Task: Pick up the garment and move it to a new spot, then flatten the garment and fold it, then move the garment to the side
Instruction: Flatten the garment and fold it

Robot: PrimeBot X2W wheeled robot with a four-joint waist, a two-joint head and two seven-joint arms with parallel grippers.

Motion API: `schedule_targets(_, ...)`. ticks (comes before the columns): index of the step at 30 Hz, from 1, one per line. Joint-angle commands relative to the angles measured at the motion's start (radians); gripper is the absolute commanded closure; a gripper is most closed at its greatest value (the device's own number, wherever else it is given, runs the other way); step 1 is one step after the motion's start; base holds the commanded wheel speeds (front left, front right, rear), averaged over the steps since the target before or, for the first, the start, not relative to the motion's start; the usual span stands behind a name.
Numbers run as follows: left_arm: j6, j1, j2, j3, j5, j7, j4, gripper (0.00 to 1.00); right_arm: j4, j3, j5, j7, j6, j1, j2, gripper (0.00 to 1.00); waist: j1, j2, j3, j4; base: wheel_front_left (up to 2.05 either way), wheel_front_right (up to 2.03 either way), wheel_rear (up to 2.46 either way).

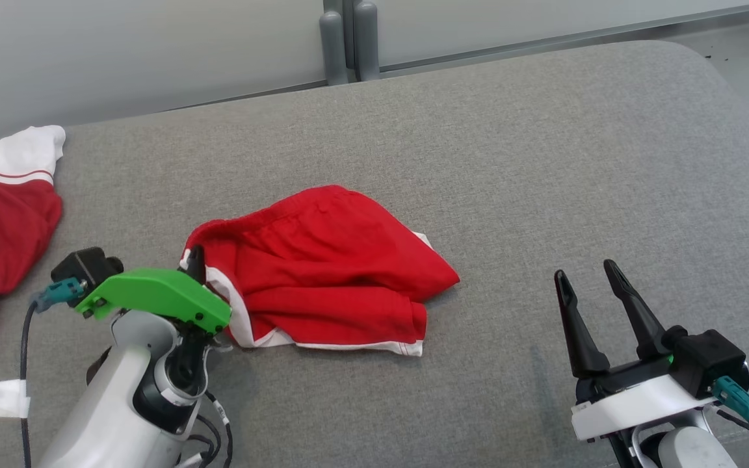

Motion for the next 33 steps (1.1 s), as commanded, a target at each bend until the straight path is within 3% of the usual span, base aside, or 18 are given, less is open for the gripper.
schedule_targets(1,-0.007,0.017,-0.003,0.010,-0.005,-0.010,0.011,1.00,0.000,-0.002,-0.003,-0.003,0.000,0.001,-0.004,0.00,0.0000,0.0090,0.002,0.005,0.00,0.00,0.00)
schedule_targets(11,-0.033,0.076,-0.010,0.102,-0.045,-0.116,0.118,1.00,0.006,0.006,-0.002,-0.003,0.000,0.007,-0.030,0.00,0.0000,0.0090,-0.001,0.049,0.00,0.00,0.00)
schedule_targets(19,-0.038,0.087,-0.008,0.059,0.010,-0.145,0.190,1.00,0.012,0.020,-0.001,-0.003,0.000,0.017,-0.042,0.00,0.0000,0.0090,-0.019,0.074,0.00,0.00,0.00)
schedule_targets(20,-0.041,0.088,-0.006,0.049,0.019,-0.143,0.196,0.86,0.013,0.021,0.000,-0.003,0.000,0.019,-0.042,0.00,0.0000,0.0090,-0.021,0.075,0.00,0.00,0.00)
schedule_targets(22,-0.043,0.084,-0.006,0.033,0.034,-0.140,0.208,0.00,0.013,0.023,0.000,-0.003,0.000,0.021,-0.042,0.00,0.0000,0.0090,-0.023,0.078,0.00,0.00,0.00)
schedule_targets(26,-0.044,0.059,0.001,0.008,0.061,-0.151,0.229,0.00,0.014,0.025,0.003,-0.003,0.000,0.020,-0.042,0.00,0.0000,0.0090,-0.024,0.079,0.00,0.00,0.00)
schedule_targets(33,-0.012,0.049,0.063,-0.054,0.168,-0.189,0.255,0.00,0.013,0.021,0.004,-0.003,0.000,0.027,-0.039,0.00,0.0000,0.0090,-0.025,0.062,0.00,0.00,0.00)
